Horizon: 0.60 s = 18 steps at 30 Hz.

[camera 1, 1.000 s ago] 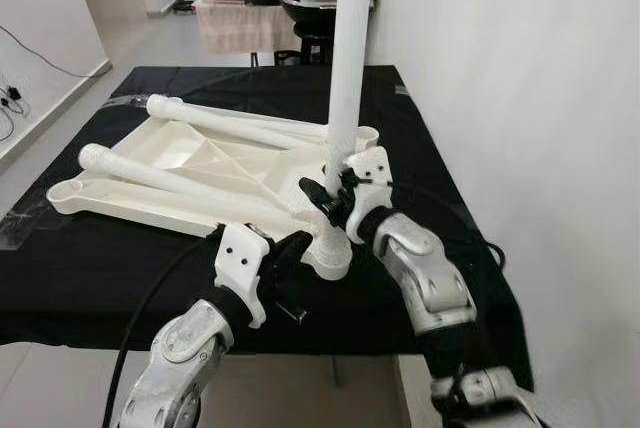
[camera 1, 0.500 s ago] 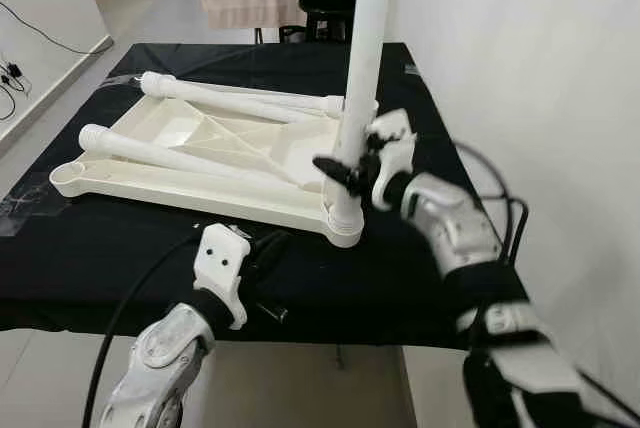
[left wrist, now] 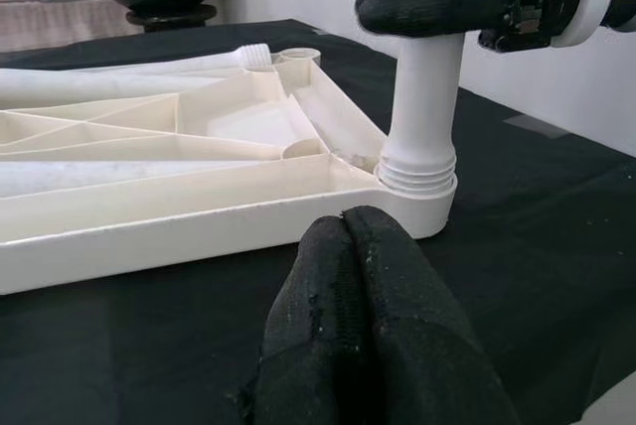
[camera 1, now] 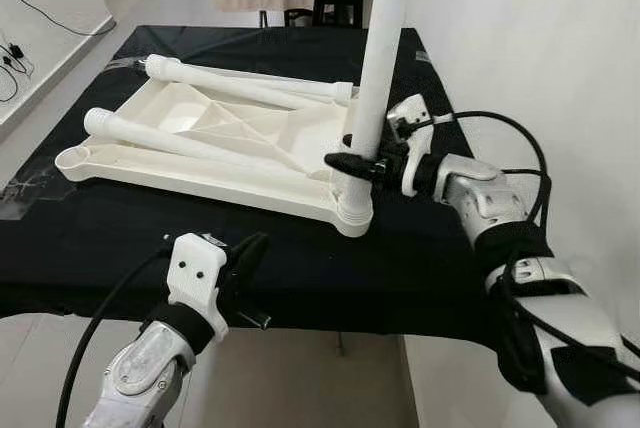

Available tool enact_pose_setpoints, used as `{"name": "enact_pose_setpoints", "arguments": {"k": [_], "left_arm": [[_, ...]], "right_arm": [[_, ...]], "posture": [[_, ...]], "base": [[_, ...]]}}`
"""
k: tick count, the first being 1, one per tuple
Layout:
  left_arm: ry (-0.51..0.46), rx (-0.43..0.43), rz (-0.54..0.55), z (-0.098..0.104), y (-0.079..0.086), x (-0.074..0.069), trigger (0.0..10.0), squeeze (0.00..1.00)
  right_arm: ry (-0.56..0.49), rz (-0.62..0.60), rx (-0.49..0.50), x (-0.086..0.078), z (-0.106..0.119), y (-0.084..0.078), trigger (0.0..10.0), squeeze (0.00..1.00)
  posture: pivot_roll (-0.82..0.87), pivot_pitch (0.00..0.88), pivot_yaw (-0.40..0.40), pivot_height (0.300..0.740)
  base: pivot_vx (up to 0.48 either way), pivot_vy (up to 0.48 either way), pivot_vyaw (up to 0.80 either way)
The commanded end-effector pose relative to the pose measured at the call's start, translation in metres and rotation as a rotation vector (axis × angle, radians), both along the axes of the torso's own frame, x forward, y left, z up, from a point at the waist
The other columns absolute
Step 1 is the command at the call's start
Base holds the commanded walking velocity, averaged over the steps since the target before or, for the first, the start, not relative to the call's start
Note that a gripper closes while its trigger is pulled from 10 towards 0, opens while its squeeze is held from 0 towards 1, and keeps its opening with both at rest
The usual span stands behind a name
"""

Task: Building children table

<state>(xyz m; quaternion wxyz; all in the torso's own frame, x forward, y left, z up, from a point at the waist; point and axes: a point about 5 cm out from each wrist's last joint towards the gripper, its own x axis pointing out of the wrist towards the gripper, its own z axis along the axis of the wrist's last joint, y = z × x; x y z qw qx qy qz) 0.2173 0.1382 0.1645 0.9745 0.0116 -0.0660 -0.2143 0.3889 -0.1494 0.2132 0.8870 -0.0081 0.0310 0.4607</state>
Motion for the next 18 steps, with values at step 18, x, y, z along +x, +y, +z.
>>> {"name": "enact_pose_setpoints", "arguments": {"k": [18], "left_arm": [[0.016,-0.005,-0.005,-0.001,-0.001,0.006,10.0,0.00]], "right_arm": [[0.175,-0.325,-0.037,-0.022,-0.074,0.005,0.0,0.00]], "posture": [[0.05,0.088,-0.042,0.740]], "base": [[0.000,0.000,0.00]]}}
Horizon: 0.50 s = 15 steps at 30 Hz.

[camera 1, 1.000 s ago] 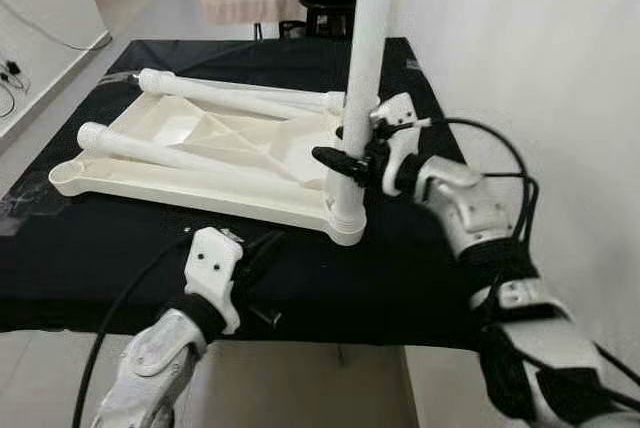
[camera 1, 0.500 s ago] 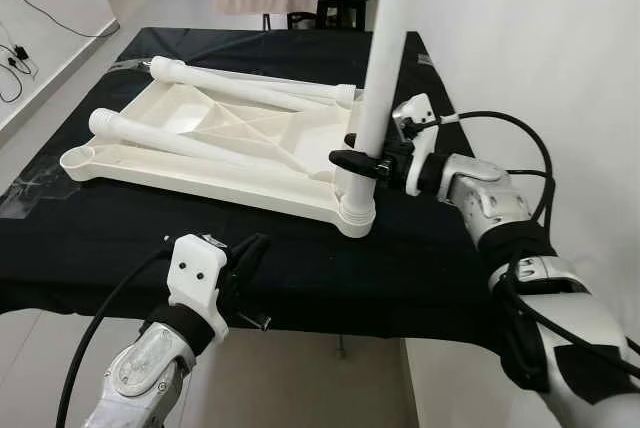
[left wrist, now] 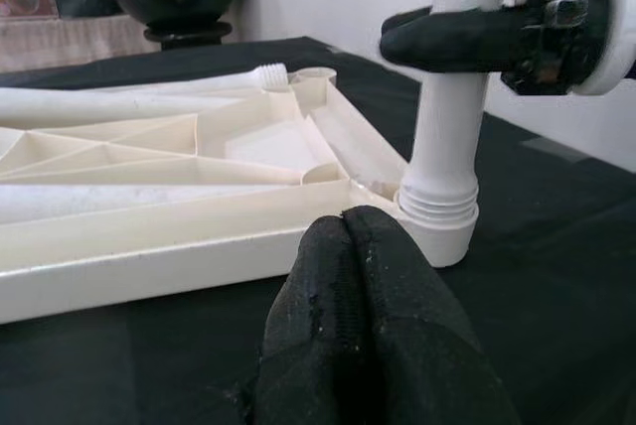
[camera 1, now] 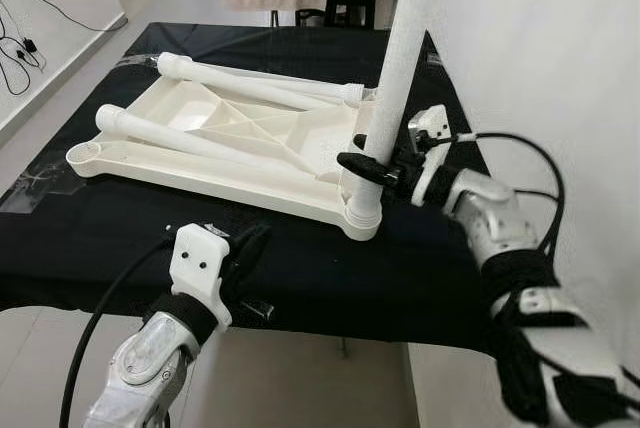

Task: Building children table

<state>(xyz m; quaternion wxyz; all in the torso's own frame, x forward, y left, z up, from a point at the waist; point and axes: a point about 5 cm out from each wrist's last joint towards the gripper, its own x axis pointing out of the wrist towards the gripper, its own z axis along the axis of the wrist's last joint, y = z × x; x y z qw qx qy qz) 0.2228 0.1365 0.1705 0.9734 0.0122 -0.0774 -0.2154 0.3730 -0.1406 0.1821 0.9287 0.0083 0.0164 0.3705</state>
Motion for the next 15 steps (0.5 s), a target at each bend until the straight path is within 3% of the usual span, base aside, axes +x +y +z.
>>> {"name": "enact_pose_setpoints", "arguments": {"k": [1,2,4,11,12,13,14,15], "left_arm": [[0.043,0.002,-0.012,-0.008,0.000,0.001,10.0,0.00],[0.047,0.003,-0.019,-0.008,-0.001,0.002,10.0,0.00],[0.049,0.003,-0.024,-0.009,-0.001,0.002,10.0,0.00],[0.045,0.000,-0.034,-0.007,-0.003,0.004,10.0,0.00],[0.044,0.001,-0.031,-0.007,-0.002,0.005,10.0,0.00],[0.044,0.001,-0.031,-0.007,-0.002,0.005,10.0,0.00],[0.044,0.004,-0.027,-0.007,-0.001,0.005,10.0,0.00],[0.044,0.004,-0.027,-0.007,-0.001,0.005,10.0,0.00]], "right_arm": [[0.225,-0.240,-0.062,-0.024,-0.061,0.015,0.0,0.00],[0.221,-0.306,-0.081,-0.039,-0.068,0.028,0.0,0.00],[0.212,-0.341,-0.090,-0.048,-0.070,0.036,0.0,0.00],[0.202,-0.270,-0.085,-0.042,-0.064,0.041,0.0,0.00],[0.189,-0.256,-0.072,-0.041,-0.059,0.041,10.0,0.07],[0.189,-0.256,-0.072,-0.041,-0.059,0.041,10.0,0.07],[0.178,-0.211,-0.037,-0.038,-0.054,0.041,10.0,1.00],[0.178,-0.211,-0.037,-0.038,-0.054,0.041,10.0,1.00]], "posture": [[0.05,0.102,-0.032,0.740],[0.05,0.093,-0.025,0.740],[0.04,0.090,-0.018,0.740],[0.05,0.089,-0.027,0.740],[0.05,0.090,-0.026,0.740],[0.05,0.090,-0.026,0.740],[0.05,0.086,-0.021,0.740],[0.05,0.086,-0.021,0.740]], "base": [[0.000,0.000,0.00],[0.000,0.000,0.00],[0.000,0.000,0.00],[0.000,0.000,0.00],[0.000,0.000,0.00],[0.000,0.000,0.00],[0.000,0.000,0.00],[0.000,0.000,0.00]]}}
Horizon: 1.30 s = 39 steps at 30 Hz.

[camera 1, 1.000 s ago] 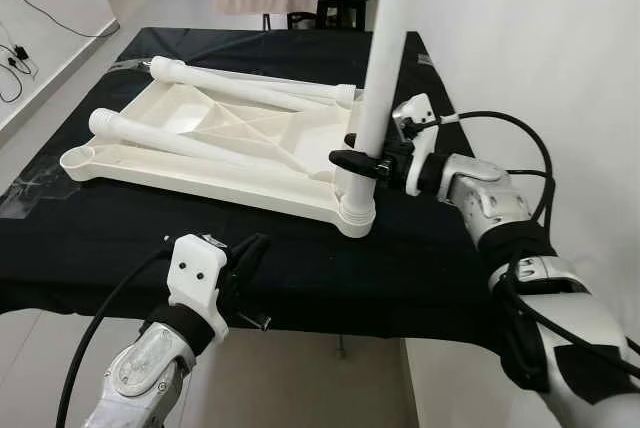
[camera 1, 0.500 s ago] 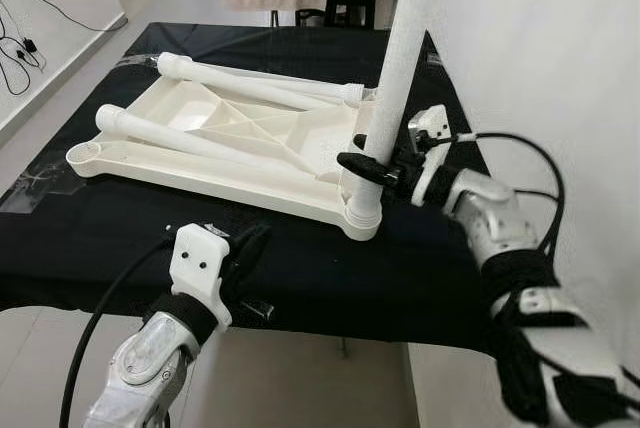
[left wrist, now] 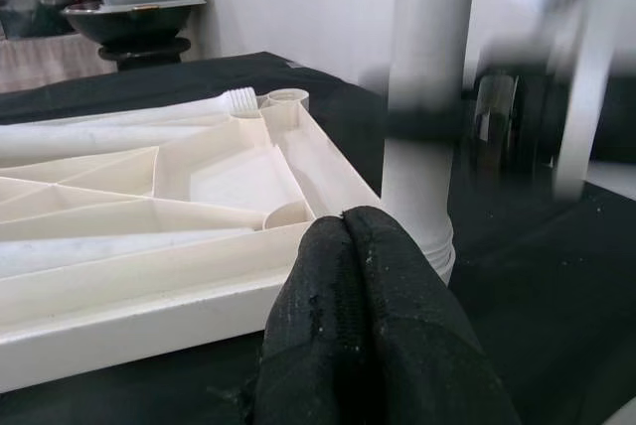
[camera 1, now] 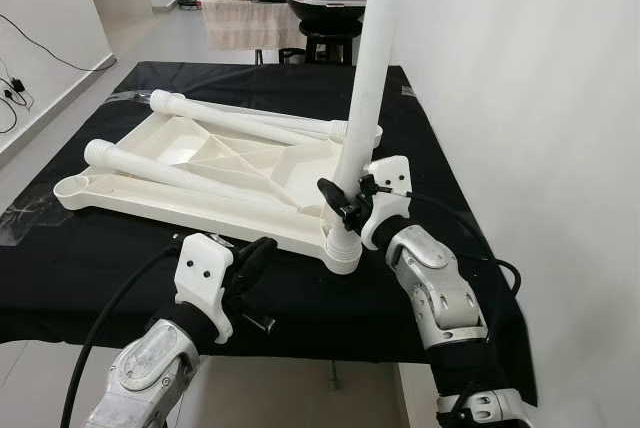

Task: Building children table

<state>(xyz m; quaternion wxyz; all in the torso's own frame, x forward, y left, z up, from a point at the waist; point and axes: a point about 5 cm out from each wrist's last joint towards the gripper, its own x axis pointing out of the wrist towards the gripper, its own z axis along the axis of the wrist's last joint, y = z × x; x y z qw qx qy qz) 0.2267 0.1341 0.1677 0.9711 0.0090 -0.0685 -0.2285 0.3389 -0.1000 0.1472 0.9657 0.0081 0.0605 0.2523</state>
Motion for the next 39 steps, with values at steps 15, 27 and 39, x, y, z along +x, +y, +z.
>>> {"name": "enact_pose_setpoints", "arguments": {"k": [15,27,39], "left_arm": [[0.014,0.000,-0.016,-0.003,-0.005,0.006,10.0,0.00],[0.007,0.013,-0.005,-0.002,-0.002,0.006,10.0,0.00],[0.018,0.016,-0.016,-0.004,-0.001,0.004,10.0,0.00]], "right_arm": [[-0.105,0.606,0.075,0.019,0.058,-0.018,10.0,0.00],[-0.084,0.649,0.132,0.034,0.064,-0.026,0.0,0.00],[0.050,-0.062,0.118,0.011,-0.005,-0.051,0.0,0.00]], "posture": [[0.06,0.066,-0.024,0.740],[0.08,0.067,-0.030,0.740],[0.06,0.080,-0.025,0.740]], "base": [[0.000,0.000,0.00],[0.000,0.000,0.00],[0.000,0.000,0.00]]}}
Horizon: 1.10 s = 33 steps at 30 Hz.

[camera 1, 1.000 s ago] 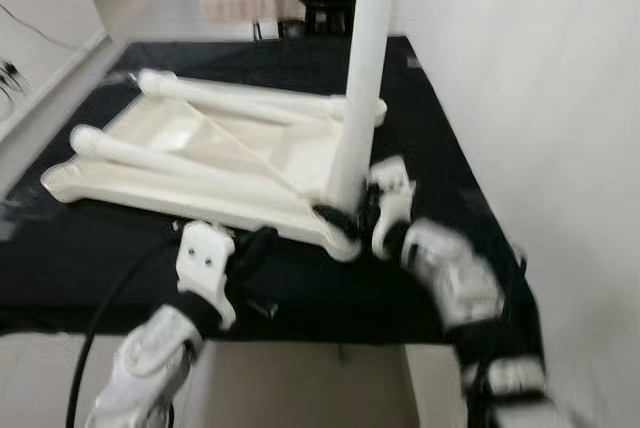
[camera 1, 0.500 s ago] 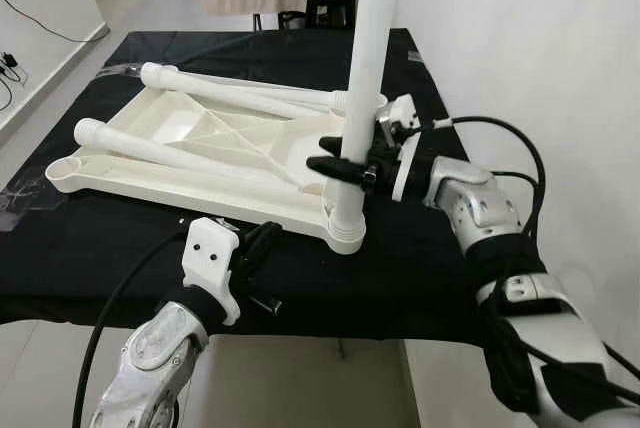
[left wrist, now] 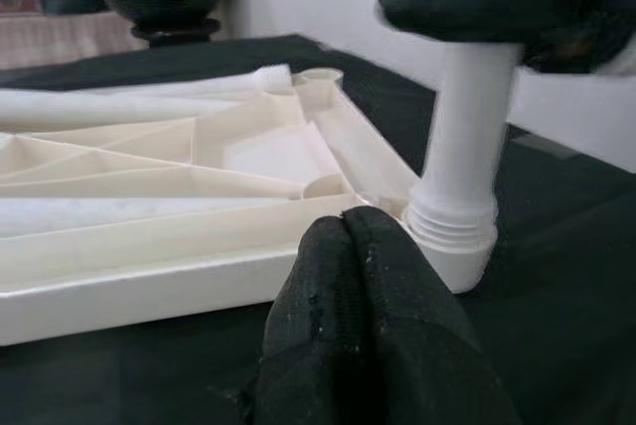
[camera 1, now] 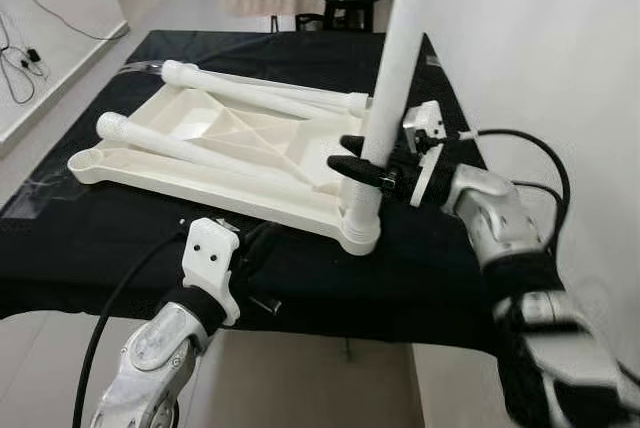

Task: Building children table

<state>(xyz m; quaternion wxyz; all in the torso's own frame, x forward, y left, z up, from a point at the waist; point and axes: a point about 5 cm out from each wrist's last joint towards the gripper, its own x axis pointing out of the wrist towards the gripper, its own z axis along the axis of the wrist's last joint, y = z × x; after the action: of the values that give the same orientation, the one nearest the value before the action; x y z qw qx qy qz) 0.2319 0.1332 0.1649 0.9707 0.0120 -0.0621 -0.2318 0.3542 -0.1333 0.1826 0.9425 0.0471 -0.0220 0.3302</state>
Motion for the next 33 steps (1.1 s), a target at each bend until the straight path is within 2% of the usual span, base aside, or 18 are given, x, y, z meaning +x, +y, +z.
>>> {"name": "enact_pose_setpoints", "arguments": {"k": [1,2,5,6,10,12,13,14,15,16,18,19,20,22,24,27,30,33], "left_arm": [[0.009,0.009,-0.012,-0.001,0.001,-0.002,10.0,0.00],[0.010,0.014,-0.016,-0.002,0.001,-0.002,10.0,0.00],[0.011,0.017,-0.018,-0.002,0.001,-0.002,10.0,0.00],[0.012,0.017,-0.019,-0.002,0.001,-0.002,10.0,0.00],[0.009,0.016,-0.023,-0.002,-0.001,-0.001,10.0,0.00],[0.007,0.018,-0.021,-0.002,-0.001,-0.001,10.0,0.00],[0.005,0.021,-0.019,-0.001,0.000,-0.001,10.0,0.00],[0.005,0.022,-0.018,-0.001,0.001,-0.001,10.0,0.00],[0.003,0.022,-0.019,0.000,0.001,-0.001,10.0,0.00],[0.001,0.021,-0.021,0.001,0.001,-0.001,10.0,0.00],[0.002,0.019,-0.029,0.000,-0.001,0.001,10.0,0.00],[0.002,0.019,-0.029,0.000,-0.001,0.001,10.0,0.00],[0.004,0.016,-0.034,0.000,-0.003,0.001,10.0,0.00],[0.005,0.015,-0.037,-0.001,-0.004,0.001,10.0,0.00],[0.005,0.013,-0.040,-0.001,-0.005,0.001,10.0,0.00],[0.003,0.007,-0.039,0.000,-0.006,0.002,10.0,0.00],[-0.001,0.004,-0.033,0.000,-0.007,0.003,10.0,0.00],[-0.006,0.000,-0.030,0.001,-0.007,0.003,10.0,0.00]], "right_arm": [[0.263,-0.327,0.030,-0.019,-0.055,-0.011,0.0,0.00],[0.278,-0.364,0.041,-0.032,-0.063,-0.002,0.0,0.00],[0.277,-0.360,0.047,-0.040,-0.066,0.005,0.0,0.00],[0.259,-0.258,0.007,-0.041,-0.066,0.014,0.0,0.00],[0.240,-0.183,-0.025,-0.025,-0.058,0.017,0.0,0.00],[0.236,-0.185,-0.026,-0.022,-0.057,0.018,0.0,0.00],[0.228,-0.173,-0.024,-0.022,-0.054,0.021,10.0,0.00],[0.231,-0.191,-0.021,-0.025,-0.051,0.023,10.0,0.00],[0.228,-0.181,-0.022,-0.027,-0.047,0.026,10.0,1.00],[0.226,-0.175,-0.024,-0.029,-0.045,0.027,10.0,1.00],[0.139,-0.050,0.014,-0.021,-0.024,0.025,10.0,1.00],[0.139,-0.050,0.014,-0.021,-0.024,0.025,10.0,1.00],[0.101,-0.015,0.042,-0.013,-0.013,0.019,10.0,0.00],[0.094,0.004,0.066,-0.008,-0.008,0.016,10.0,0.00],[0.076,0.097,0.092,-0.004,0.002,0.013,10.0,0.00],[0.044,0.237,0.040,-0.005,0.006,0.014,10.0,0.00],[0.050,0.416,-0.089,-0.009,-0.001,0.014,10.0,0.00],[0.064,0.424,-0.078,0.001,0.003,0.012,10.0,0.00]], "posture": [[0.06,0.085,-0.022,0.740],[0.08,0.090,-0.022,0.740],[0.08,0.090,-0.022,0.740],[0.07,0.076,-0.016,0.740],[0.08,0.072,-0.031,0.740],[0.08,0.072,-0.031,0.740],[0.09,0.070,-0.026,0.740],[0.09,0.070,-0.026,0.740],[0.09,0.069,-0.020,0.740],[0.09,0.069,-0.020,0.740],[0.08,0.067,-0.010,0.740],[0.08,0.067,-0.010,0.740],[0.07,0.066,-0.008,0.740],[0.07,0.066,-0.008,0.740],[0.07,0.066,-0.011,0.740],[0.07,0.065,-0.015,0.740],[0.07,0.061,-0.024,0.740],[0.07,0.058,-0.027,0.740]], "base": [[0.000,0.000,0.00],[0.000,0.000,0.00],[0.000,0.000,0.00],[0.000,0.000,0.00],[0.000,0.000,0.00],[0.000,0.000,0.00],[0.000,0.000,0.00],[0.000,0.000,0.00],[0.000,0.000,0.00],[0.000,0.000,0.00],[0.000,0.000,0.00],[0.000,0.000,0.00],[0.000,0.000,0.00],[0.000,0.000,0.00],[0.000,0.000,0.00],[0.000,0.000,0.00],[0.000,0.000,0.00],[0.000,0.000,0.00]]}}
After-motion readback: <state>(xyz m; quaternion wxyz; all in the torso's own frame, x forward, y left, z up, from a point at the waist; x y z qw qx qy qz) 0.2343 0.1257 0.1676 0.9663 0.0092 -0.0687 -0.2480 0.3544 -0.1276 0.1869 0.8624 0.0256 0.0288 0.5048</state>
